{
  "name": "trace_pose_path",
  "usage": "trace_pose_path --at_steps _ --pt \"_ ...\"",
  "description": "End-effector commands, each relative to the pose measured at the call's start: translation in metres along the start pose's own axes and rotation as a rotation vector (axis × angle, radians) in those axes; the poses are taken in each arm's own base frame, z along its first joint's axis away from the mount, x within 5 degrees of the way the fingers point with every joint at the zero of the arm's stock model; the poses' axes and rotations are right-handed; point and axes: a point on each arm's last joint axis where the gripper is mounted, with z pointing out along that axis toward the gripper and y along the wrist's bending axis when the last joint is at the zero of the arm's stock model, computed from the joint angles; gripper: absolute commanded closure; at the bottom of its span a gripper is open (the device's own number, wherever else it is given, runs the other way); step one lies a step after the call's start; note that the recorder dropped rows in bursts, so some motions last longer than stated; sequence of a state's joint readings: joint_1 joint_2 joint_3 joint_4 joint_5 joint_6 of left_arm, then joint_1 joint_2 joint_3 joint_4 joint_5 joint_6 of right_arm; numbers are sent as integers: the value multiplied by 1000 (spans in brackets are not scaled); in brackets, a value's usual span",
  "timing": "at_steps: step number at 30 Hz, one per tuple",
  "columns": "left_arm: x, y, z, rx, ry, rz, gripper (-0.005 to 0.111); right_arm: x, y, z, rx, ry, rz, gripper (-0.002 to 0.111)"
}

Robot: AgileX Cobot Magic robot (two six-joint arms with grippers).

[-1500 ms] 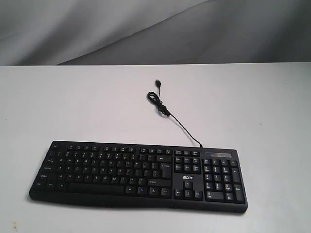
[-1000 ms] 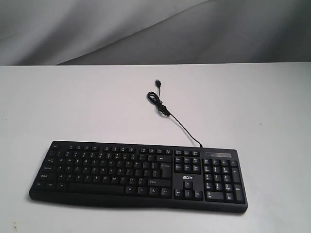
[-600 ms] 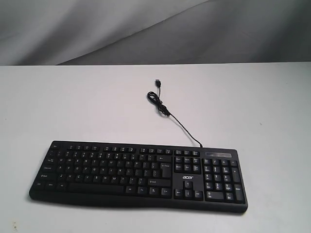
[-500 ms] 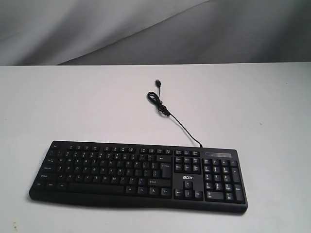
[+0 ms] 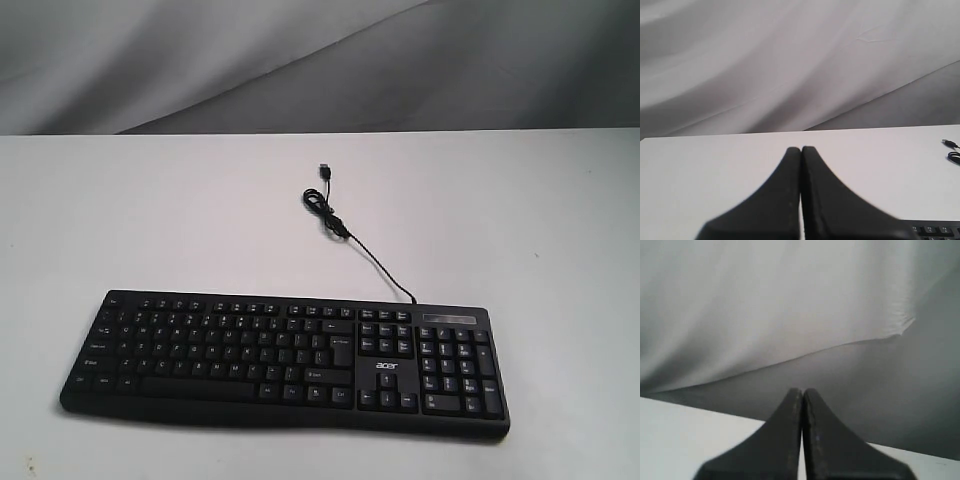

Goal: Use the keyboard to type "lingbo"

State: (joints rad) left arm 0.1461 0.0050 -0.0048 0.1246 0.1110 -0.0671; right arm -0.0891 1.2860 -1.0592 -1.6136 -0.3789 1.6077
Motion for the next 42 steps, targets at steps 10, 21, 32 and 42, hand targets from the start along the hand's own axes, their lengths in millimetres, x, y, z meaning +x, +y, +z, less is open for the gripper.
trace_pose_path --at_steps 10,21,32,42 --pt "0 -1 0 7 -10 -2 106 16 -40 80 648 338 -932 108" --pt "0 -1 0 7 -10 -2 106 24 79 134 -549 452 -397 108" --pt "0 -1 0 7 -10 -2 106 187 225 107 -926 540 -584 108" --pt "0 -1 0 7 -10 -2 106 215 238 101 -984 612 -507 108"
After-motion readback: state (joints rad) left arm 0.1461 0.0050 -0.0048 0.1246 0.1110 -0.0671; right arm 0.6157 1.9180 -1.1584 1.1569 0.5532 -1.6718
